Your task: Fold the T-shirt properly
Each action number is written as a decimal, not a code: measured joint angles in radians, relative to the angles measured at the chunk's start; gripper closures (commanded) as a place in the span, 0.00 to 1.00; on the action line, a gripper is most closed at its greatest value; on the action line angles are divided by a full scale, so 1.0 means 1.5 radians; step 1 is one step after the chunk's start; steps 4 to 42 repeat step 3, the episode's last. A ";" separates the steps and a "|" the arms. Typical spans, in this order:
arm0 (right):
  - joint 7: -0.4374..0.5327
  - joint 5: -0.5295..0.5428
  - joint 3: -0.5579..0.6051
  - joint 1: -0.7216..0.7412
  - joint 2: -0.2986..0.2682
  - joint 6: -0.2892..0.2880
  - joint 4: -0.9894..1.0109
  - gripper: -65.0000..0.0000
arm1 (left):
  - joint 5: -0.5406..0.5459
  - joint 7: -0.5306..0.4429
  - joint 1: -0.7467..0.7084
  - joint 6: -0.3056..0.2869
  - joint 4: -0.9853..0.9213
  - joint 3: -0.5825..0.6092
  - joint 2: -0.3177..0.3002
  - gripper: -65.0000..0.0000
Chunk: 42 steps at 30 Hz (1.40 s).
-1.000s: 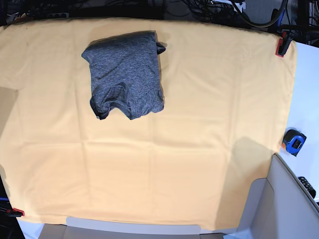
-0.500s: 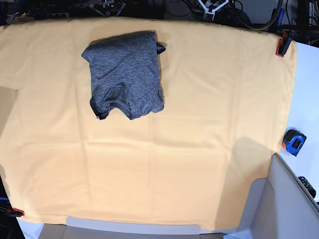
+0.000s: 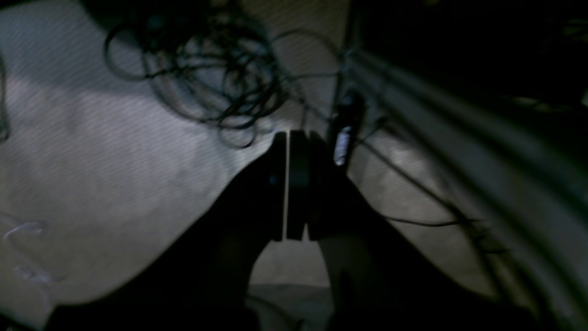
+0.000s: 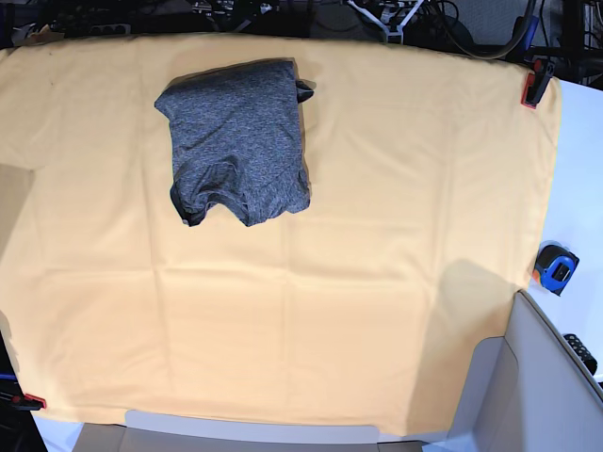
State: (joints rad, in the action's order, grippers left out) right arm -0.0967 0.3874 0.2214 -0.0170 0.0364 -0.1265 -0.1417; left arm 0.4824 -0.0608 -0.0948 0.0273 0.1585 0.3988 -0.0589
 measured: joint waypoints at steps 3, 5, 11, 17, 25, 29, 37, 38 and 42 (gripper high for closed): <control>0.001 0.037 0.000 0.000 0.000 0.027 0.000 1.00 | 0.000 0.000 -0.002 0.001 -0.001 -0.001 0.000 1.00; 0.001 0.037 0.000 0.000 0.000 0.027 0.000 1.00 | 0.000 0.000 -0.002 0.001 -0.001 -0.001 0.000 1.00; 0.001 0.037 0.000 0.000 0.000 0.027 0.000 1.00 | 0.000 0.000 -0.002 0.001 -0.001 -0.001 0.000 1.00; 0.001 0.037 0.000 0.000 0.000 0.027 0.000 1.00 | 0.000 0.000 -0.002 0.001 -0.001 -0.001 0.000 1.00; 0.001 0.037 0.000 0.000 0.000 0.027 0.000 1.00 | 0.000 0.000 -0.002 0.001 -0.001 -0.001 0.000 1.00; 0.001 0.037 0.000 0.000 0.000 0.027 0.000 1.00 | 0.000 0.000 -0.002 0.001 -0.001 -0.001 0.000 1.00; 0.001 0.037 0.000 0.000 0.000 0.027 0.000 1.00 | 0.000 0.000 -0.002 0.001 -0.001 -0.001 0.000 1.00; 0.001 0.037 0.000 0.000 0.000 0.027 0.000 1.00 | 0.000 0.000 -0.002 0.001 -0.001 -0.001 0.000 1.00; 0.001 0.037 0.000 0.000 0.000 0.027 0.000 1.00 | 0.000 0.000 -0.002 0.001 -0.001 -0.001 0.000 1.00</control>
